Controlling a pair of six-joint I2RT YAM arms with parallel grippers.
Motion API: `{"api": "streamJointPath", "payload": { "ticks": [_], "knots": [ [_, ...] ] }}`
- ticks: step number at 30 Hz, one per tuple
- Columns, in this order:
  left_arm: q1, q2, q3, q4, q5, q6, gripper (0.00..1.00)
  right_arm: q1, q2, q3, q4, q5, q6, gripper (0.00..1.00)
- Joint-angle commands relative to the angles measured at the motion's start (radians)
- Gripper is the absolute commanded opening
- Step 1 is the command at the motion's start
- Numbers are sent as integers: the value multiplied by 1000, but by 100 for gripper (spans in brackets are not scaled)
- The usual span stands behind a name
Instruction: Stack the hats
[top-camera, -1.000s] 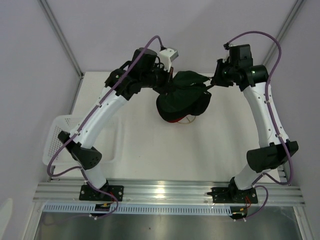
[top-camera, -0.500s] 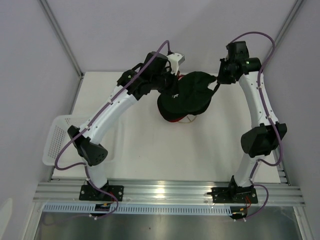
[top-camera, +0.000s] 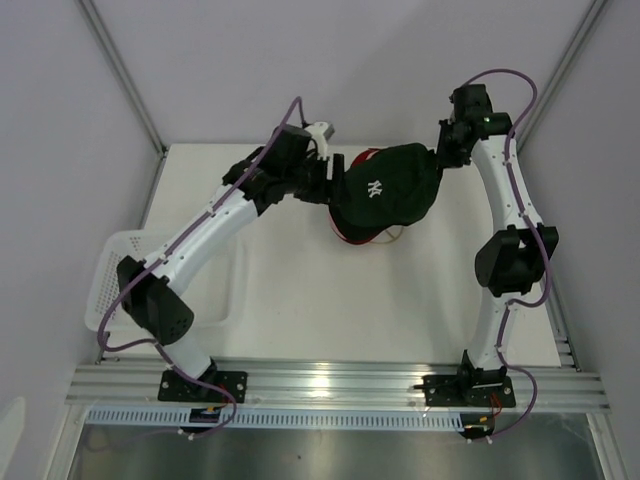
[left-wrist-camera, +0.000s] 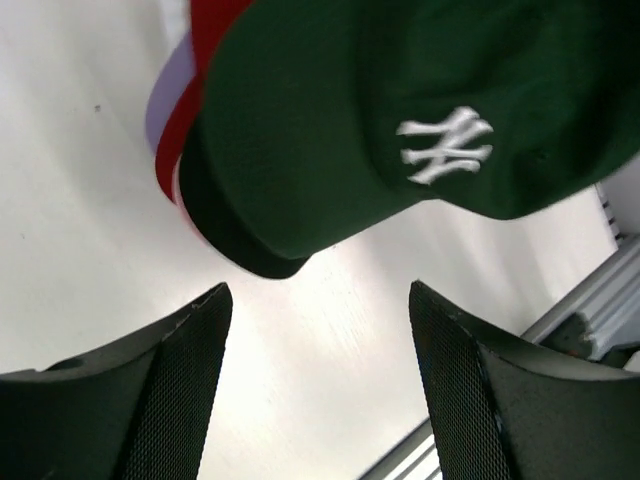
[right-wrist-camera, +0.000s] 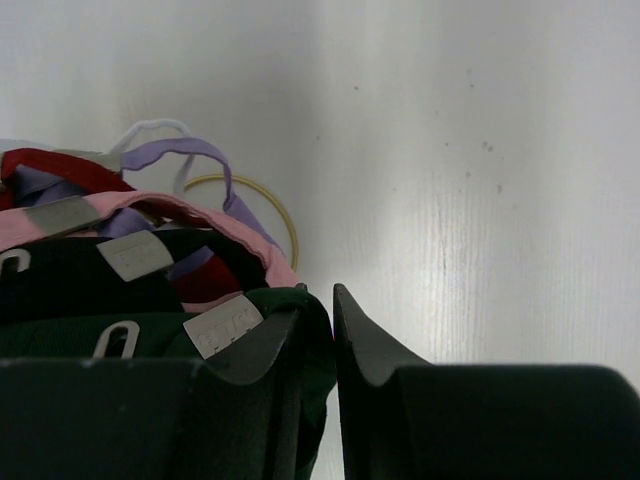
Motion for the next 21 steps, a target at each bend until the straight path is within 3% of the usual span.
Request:
{"api": "streamJointPath", "payload": {
  "ticks": [1, 13, 21],
  "knots": [
    [101, -110, -234, 350, 139, -193, 75, 1, -6, 0, 72, -88, -37, 20],
    [174, -71, -447, 822, 339, -506, 74, 48, 68, -3, 89, -83, -100, 28],
    [167, -35, -513, 888, 382, -586, 72, 55, 86, -4, 96, -99, -86, 28]
  ]
}}
